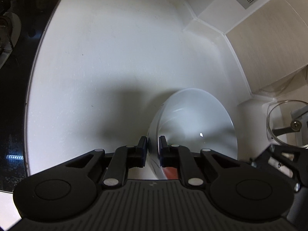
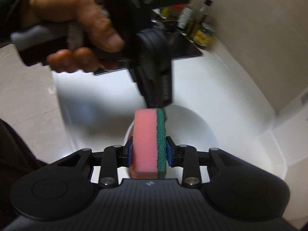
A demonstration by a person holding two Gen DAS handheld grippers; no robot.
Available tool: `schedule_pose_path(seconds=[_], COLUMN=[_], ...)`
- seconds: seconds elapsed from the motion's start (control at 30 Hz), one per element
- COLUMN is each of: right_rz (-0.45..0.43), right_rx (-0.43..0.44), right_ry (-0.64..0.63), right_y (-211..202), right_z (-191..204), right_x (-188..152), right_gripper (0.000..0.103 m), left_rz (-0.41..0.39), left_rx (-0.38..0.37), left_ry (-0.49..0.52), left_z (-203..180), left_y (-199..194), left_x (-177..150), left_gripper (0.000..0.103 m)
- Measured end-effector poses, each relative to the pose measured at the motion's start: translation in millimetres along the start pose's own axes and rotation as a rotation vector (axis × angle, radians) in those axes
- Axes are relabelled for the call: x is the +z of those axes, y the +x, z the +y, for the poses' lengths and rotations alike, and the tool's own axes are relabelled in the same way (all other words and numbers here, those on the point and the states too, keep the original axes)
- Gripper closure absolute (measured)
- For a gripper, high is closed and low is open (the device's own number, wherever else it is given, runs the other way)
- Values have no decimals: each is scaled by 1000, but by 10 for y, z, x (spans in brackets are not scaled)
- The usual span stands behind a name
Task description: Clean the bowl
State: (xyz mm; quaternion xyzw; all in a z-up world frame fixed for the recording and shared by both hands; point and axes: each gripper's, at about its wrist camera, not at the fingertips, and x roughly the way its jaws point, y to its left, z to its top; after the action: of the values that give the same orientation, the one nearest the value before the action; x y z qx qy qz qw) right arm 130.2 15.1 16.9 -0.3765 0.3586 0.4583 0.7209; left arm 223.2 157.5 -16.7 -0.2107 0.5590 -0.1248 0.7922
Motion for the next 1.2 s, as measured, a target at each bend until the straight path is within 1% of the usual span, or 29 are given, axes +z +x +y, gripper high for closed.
schedule_pose_path(seconds=[0.1, 0.2, 0.33, 0.47, 0.6, 0.7, 0.73, 0.77, 0.8, 0.9, 0.97, 1.03, 1.13, 1.2], right_rz=[7, 35, 59, 103, 137, 162, 167, 170, 171, 169, 166, 168, 174, 191], right_rx=[31, 43, 53, 27, -6, -15, -22, -27, -32, -46, -47, -31, 0, 8], right_ry=[-70, -206, -302, -330, -325, -307, -306, -305, -303, -313, -331, -357, -438, -468], right_y=[-42, -118, -197, -186, -134, -136, -138, -140, -140, -141, -141, -118, -77, -56], right_z=[16, 73, 136, 244, 355, 348, 359, 367, 373, 413, 434, 427, 378, 311], right_x=[-41, -112, -122, -61, 30, 68, 74, 79, 86, 110, 117, 116, 59, 39], right_gripper=[75, 75, 75, 75, 75, 75, 75, 75, 75, 75, 75, 75, 75, 75], left_rz=[-8, -12, -18, -14, -25, -31, -36, -46, -62, -99, -110, -111, -66, -51], left_rx=[0, 3, 5, 5, -1, -2, -8, -15, -20, -16, -7, 9, 20, 27], left_ry=[2, 10, 6, 6, -66, -134, -147, -174, -207, -259, -234, -171, -50, 10], left_z=[-1, -4, -22, -40, 3, 47, 59, 80, 100, 103, 65, 5, -111, -191], left_y=[4, 13, 19, 36, 36, -23, -43, -67, -84, -75, -35, -6, 94, 167], left_x=[14, 22, 26, 16, -2, -141, -188, -258, -333, -433, -415, -351, -121, 25], left_gripper=[93, 93, 93, 93, 92, 92, 89, 87, 86, 85, 87, 89, 91, 93])
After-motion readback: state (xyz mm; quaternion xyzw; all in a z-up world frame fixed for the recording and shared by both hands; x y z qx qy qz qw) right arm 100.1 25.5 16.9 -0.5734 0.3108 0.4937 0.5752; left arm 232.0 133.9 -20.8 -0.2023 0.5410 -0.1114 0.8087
